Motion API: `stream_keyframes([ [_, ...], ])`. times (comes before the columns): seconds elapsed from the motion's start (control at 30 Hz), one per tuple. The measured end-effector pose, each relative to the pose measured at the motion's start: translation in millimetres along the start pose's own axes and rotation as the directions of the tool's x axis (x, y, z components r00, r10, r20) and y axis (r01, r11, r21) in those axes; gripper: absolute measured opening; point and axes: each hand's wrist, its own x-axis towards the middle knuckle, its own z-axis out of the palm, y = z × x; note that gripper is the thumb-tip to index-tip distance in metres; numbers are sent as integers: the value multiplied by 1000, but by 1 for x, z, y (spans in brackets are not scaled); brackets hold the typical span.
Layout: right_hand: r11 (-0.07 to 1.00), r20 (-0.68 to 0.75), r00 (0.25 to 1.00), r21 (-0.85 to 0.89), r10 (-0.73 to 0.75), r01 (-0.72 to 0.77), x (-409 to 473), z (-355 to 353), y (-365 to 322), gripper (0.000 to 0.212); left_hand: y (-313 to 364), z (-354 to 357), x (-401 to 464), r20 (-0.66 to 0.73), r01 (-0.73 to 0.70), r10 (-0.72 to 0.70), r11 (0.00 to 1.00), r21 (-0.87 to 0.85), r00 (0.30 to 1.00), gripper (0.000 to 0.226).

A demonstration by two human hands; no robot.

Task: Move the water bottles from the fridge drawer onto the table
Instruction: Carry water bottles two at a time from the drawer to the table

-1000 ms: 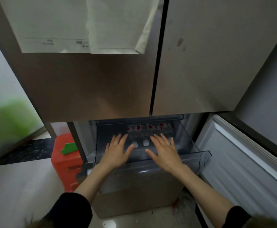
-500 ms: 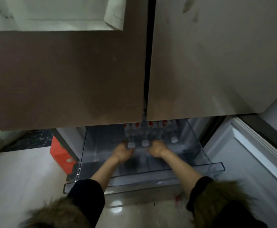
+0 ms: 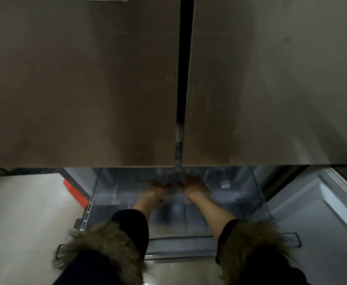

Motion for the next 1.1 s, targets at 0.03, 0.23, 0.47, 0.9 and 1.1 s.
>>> stream_keyframes([
  [0.03,1000,3,1000,-10,3,-3,2,0,2,58,0,1,0,-2,11,-11,999,-35,1000,17],
  [0.23,997,200,979,65,35,-49,-31,-25,0,32,-8,-2,-7,53,102,-96,988,-112,994,23],
  [0.47,970,212,977,233,17,-68,-78,-48,3,26,-3,-22,-36,45,23,-17,991,-131,999,13],
  [0.9,990,-305,945,-97,-123,98,-166,-88,5,30,6,-71,-112,-261,-359,522,800,480,812,43],
  [1.1,953,-445,843,-111,-302,283,-195,-87,-6,38,11,-68,-135,-258,-543,667,730,416,699,32],
])
